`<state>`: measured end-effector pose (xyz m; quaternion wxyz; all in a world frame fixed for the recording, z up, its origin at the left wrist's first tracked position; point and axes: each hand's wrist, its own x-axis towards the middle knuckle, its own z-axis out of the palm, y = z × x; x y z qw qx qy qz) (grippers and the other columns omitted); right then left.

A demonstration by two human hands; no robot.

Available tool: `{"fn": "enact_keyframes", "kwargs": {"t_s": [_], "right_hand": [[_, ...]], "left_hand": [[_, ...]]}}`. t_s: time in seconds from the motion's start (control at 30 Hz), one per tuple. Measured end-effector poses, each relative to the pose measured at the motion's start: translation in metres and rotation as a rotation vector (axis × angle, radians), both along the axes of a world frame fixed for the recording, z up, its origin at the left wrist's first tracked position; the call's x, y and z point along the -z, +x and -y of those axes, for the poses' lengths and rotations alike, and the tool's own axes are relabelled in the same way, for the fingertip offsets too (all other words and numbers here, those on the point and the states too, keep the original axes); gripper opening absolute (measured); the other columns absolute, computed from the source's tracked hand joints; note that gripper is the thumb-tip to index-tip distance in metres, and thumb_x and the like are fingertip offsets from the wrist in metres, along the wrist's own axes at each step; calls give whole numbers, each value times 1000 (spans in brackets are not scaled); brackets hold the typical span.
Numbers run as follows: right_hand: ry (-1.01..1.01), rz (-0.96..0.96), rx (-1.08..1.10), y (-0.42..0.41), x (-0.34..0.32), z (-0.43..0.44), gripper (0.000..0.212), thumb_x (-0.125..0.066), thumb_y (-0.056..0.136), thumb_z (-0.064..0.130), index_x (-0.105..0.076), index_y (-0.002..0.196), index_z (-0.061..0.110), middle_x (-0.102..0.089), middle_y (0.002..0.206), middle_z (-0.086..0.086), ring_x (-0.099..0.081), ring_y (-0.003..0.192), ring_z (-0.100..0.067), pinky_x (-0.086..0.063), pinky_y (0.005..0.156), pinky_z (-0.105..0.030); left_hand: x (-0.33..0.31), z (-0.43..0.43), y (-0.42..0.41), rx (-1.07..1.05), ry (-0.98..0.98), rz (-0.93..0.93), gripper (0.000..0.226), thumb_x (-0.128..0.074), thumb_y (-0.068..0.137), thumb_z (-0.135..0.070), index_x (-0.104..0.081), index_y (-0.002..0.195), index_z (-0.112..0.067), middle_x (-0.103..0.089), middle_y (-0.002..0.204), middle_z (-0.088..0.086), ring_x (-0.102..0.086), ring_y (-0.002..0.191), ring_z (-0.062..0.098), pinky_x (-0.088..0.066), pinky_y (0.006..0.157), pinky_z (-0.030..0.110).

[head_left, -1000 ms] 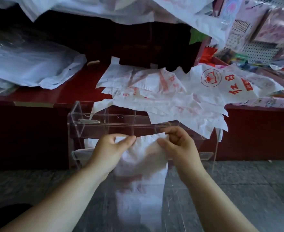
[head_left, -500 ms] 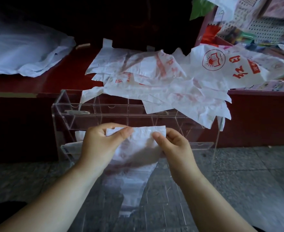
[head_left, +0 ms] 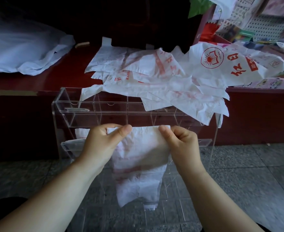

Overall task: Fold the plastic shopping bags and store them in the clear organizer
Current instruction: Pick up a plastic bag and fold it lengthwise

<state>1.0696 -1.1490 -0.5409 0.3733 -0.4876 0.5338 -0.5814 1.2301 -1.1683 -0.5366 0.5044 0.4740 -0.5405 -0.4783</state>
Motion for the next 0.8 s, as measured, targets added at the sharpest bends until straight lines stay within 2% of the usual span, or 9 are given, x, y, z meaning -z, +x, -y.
{"fn": "enact_keyframes", "kwargs": {"t_s": [0.07,0.2,0.3,0.43,0.5,0.57,0.63,0.7,0.8], "right_hand": [[11,16,-39,-2,2,1,47,-69,72,28,-37,44,9,-33,42,12,-29,43,-1,-23,44,-13],[61,110,-139,-1,1,0,16,-63,76,18,-66,60,23,-64,56,11,-57,57,2,-46,54,-13],[37,148,-65,-2,0,1,28,-59,82,10,-66,58,23,-63,55,11,-56,57,0,-46,56,-15],[54,141,54,-12,-1,4,28,-58,85,12,-64,60,22,-56,50,11,-48,52,-2,-39,50,-15],[39,29,13,-17,-3,5,23,-59,86,13,-63,66,23,-57,53,13,-49,52,1,-40,49,-13],[-67,-195,-21,-20,-6,3,6,-65,82,24,-61,80,28,-61,71,21,-56,67,7,-43,62,-7],[-184,-530,31,-19,-10,0,30,-60,75,46,-60,98,27,-54,92,27,-54,86,6,-41,77,-9],[-317,-789,32,-14,-13,0,51,-51,75,50,-63,108,13,-58,96,18,-54,93,-8,-41,82,-21],[-319,-849,-143,-5,-9,1,32,-47,78,46,-65,80,20,-62,70,14,-52,69,-3,-37,63,-18]], "left_hand": [[1,0,1,4,-11,-1,14,-60,58,-41,-68,49,-34,-66,53,-12,-61,56,-2,-46,69,19],[1,1,1,31,-42,-4,15,-62,57,-47,-68,50,-35,-66,53,-14,-60,56,-5,-46,65,11],[9,0,3,140,14,-21,46,-69,37,-75,-71,54,-32,-69,61,-13,-63,63,-3,-48,62,9],[6,-2,-2,162,180,-158,13,-66,58,-30,-71,49,-23,-69,64,-4,-65,58,0,-49,47,15],[5,1,-1,108,147,-107,20,-61,63,-25,-70,46,-23,-63,66,5,-62,50,4,-46,41,12],[3,1,2,84,73,28,20,-63,65,-31,-70,46,-27,-53,62,18,-53,44,16,-40,41,19],[5,-1,1,136,28,185,18,-64,59,-42,-68,47,-29,-51,56,17,-40,49,18,-29,50,23],[10,-4,-3,213,16,269,30,-69,63,-37,-61,38,-22,-47,43,1,-37,43,10,-28,48,21],[17,-6,-10,249,-5,374,47,-70,75,-18,-47,35,-17,-33,32,-9,-30,34,4,-21,40,14]]}}
